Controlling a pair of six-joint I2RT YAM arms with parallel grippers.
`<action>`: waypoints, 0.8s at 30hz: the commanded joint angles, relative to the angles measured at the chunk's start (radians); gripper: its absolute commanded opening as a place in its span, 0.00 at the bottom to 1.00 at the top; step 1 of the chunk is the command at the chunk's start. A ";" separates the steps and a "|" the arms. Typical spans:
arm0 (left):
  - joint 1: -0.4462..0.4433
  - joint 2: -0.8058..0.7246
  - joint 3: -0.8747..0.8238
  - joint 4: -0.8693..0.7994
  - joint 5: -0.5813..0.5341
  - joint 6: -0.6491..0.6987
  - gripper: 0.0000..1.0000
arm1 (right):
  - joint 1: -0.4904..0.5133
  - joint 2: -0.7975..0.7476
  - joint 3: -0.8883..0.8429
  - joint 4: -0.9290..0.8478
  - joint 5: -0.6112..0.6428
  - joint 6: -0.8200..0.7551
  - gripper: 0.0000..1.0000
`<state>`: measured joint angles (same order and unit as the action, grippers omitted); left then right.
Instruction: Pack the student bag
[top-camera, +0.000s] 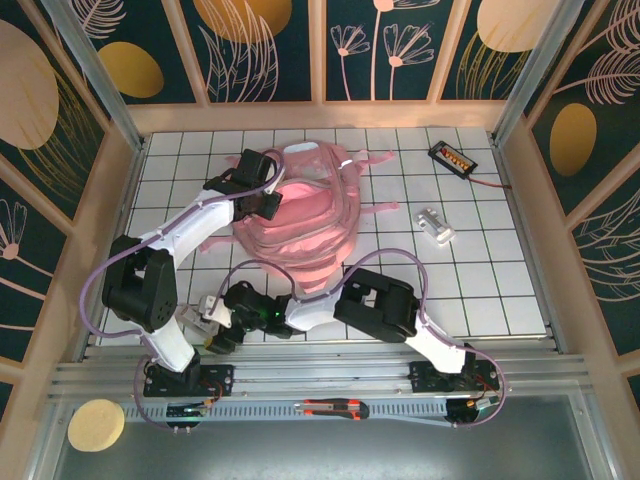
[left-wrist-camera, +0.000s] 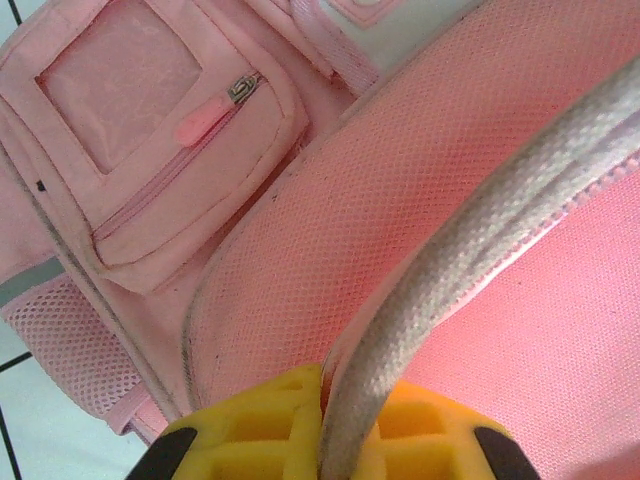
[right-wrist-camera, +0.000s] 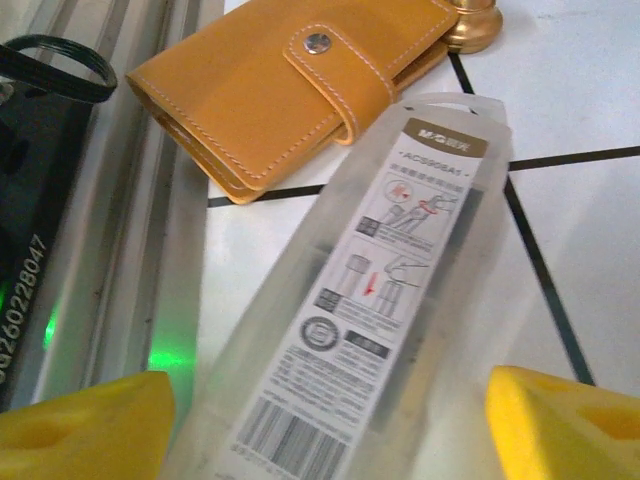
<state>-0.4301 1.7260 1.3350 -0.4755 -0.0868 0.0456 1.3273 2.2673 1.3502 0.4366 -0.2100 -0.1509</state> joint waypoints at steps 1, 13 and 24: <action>0.021 -0.001 -0.011 -0.029 -0.040 0.012 0.00 | -0.039 0.003 0.009 -0.039 0.009 0.058 0.76; 0.020 0.020 0.000 -0.034 -0.029 0.015 0.00 | -0.083 0.031 0.039 -0.112 0.003 0.012 0.75; 0.021 0.019 -0.010 -0.030 -0.026 0.012 0.00 | -0.086 0.033 0.048 -0.172 0.135 -0.091 0.49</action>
<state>-0.4301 1.7260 1.3350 -0.4759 -0.0860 0.0494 1.2690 2.2848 1.4200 0.3317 -0.1810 -0.2058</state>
